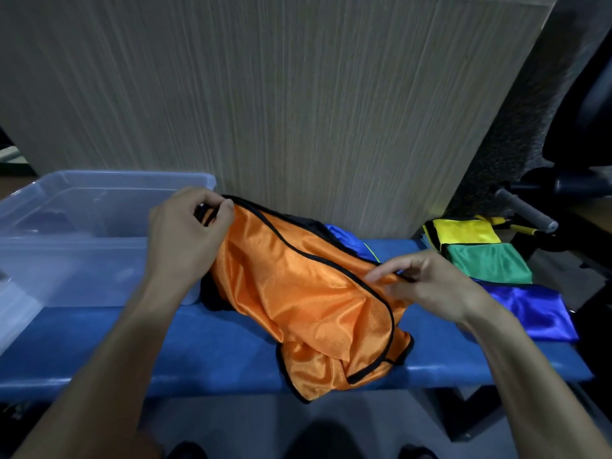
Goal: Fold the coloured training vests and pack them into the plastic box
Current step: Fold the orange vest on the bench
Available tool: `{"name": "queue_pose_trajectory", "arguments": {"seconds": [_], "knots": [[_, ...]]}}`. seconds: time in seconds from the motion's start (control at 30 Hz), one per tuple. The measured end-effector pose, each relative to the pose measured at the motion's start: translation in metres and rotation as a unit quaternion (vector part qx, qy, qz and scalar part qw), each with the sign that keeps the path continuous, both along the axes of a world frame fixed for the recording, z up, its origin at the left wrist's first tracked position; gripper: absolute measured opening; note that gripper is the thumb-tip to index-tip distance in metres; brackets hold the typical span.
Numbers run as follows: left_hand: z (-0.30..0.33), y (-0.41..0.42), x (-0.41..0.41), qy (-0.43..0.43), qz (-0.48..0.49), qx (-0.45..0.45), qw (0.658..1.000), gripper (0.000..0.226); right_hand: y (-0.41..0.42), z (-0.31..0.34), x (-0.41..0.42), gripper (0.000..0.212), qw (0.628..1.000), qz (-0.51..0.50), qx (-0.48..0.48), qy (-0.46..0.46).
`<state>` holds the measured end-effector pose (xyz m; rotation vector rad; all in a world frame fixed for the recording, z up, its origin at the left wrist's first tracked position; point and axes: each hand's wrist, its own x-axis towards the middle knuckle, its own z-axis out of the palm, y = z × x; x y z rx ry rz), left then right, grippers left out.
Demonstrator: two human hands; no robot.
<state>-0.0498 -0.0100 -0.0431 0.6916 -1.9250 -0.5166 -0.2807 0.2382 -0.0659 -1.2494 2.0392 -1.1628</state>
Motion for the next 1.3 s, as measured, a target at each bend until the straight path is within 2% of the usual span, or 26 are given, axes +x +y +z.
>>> {"name": "queue_pose_trajectory", "arguments": {"seconds": [0.07,0.2,0.33,0.4,0.53,0.6,0.73,0.8,0.97,1.17,1.3], "knots": [[-0.001,-0.003,0.001,-0.005,0.028,-0.013,1.0,0.015,0.006,0.002,-0.003,0.037,0.999,0.018,0.024,-0.017],[-0.003,-0.01,0.002,-0.018,0.058,-0.009,0.998,0.016,0.022,0.007,-0.011,0.018,0.996,0.04,0.001,-0.085],[-0.005,-0.008,-0.001,-0.035,0.052,-0.005,0.998,0.015,0.031,0.007,-0.015,0.013,0.996,0.053,-0.016,-0.067],[-0.004,-0.006,-0.003,-0.038,0.053,-0.009,0.998,0.015,0.032,0.004,-0.015,0.02,0.999,0.04,-0.015,-0.024],[-0.005,-0.001,-0.007,-0.037,0.043,-0.009,0.998,0.014,0.02,-0.014,-0.018,0.032,0.984,0.012,0.034,0.175],[-0.005,0.002,-0.009,-0.036,0.039,-0.012,0.999,0.014,0.015,-0.02,-0.016,0.03,0.977,0.015,0.047,0.207],[-0.005,0.004,-0.011,-0.033,0.035,-0.016,0.999,0.015,0.009,-0.028,-0.008,0.018,0.972,0.03,0.104,0.207],[-0.005,0.006,-0.011,-0.032,0.036,-0.017,0.999,0.016,0.005,-0.034,-0.006,0.014,0.975,0.032,0.12,0.186],[-0.005,0.007,-0.011,-0.032,0.039,-0.013,0.999,0.014,-0.004,-0.038,-0.001,0.021,0.987,0.022,0.098,0.122],[-0.005,0.003,-0.005,-0.028,0.043,-0.013,0.999,0.013,0.002,-0.035,-0.004,0.026,0.999,-0.002,0.037,-0.003],[-0.007,-0.002,0.001,-0.029,0.055,-0.02,0.998,0.013,0.013,-0.031,-0.009,0.032,0.998,-0.039,-0.02,-0.05]]}}
